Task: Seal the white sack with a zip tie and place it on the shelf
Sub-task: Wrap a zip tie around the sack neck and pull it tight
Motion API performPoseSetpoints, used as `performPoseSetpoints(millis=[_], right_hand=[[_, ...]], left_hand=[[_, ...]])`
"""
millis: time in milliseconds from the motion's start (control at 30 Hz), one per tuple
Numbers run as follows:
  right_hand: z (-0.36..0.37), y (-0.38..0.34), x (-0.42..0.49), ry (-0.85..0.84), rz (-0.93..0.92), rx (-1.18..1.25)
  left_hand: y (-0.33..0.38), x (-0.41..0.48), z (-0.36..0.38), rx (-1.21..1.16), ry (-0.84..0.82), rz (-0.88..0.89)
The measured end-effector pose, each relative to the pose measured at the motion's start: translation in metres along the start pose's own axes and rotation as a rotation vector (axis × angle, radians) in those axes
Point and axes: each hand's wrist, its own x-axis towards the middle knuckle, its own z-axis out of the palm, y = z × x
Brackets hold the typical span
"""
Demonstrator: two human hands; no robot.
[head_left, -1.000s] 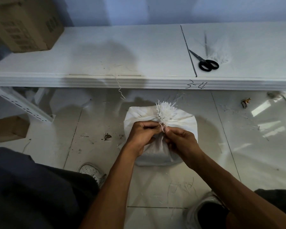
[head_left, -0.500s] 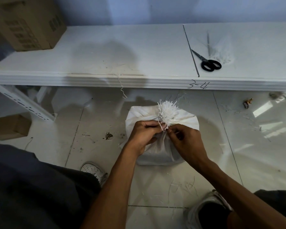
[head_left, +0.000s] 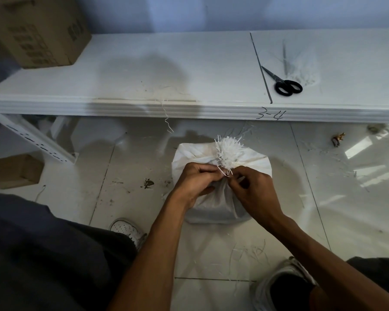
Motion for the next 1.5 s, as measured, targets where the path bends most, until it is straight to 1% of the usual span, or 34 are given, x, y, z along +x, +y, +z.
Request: performPoseSetpoints(millis=[200,367,467,600,900,1000,1133,1233,1333,1500], right_hand=[[0.0,0.0,0.001,0.012,-0.005,-0.021],[0.0,0.002,0.001,0.005,-0.002,-0.023],[0.0,0.001,0.002,-0.002,0.0,-0.024],[0.001,0.0,0.003,-0.015,-0.009,-0.04],[-0.003,0.003,0.0,-0.055,-0.032,-0.041],[-0.005,0.005,-0.001,-0.055,-0.018,-0.033],[-0.006,0.005,-0.005,-0.055,0.007,-0.014],[-0.006,0.001,-0.001,-0.076,0.018,-0.007],[-0.003,-0.002,0.004,-0.09,-0.012,-0.015],[-0.002,-0.001,0.006,-0.059,-0.055,-0.048]], left_hand=[[0.002,0.0,-0.001,0.056,-0.03,0.052],[0.002,0.001,0.002,0.081,0.005,0.053],[0.004,0.0,0.002,0.137,0.035,0.089],[0.009,-0.001,0.001,0.145,0.058,0.104],[0.011,-0.001,0.0,0.18,0.091,0.067],[0.011,-0.004,0.001,0.173,0.074,0.063],[0.013,-0.005,-0.001,0.133,0.005,0.05],[0.013,-0.006,-0.002,0.089,0.037,0.053],[0.014,-0.006,-0.001,0.068,0.06,0.048],[0.015,-0.008,-0.002,0.103,0.007,0.045]])
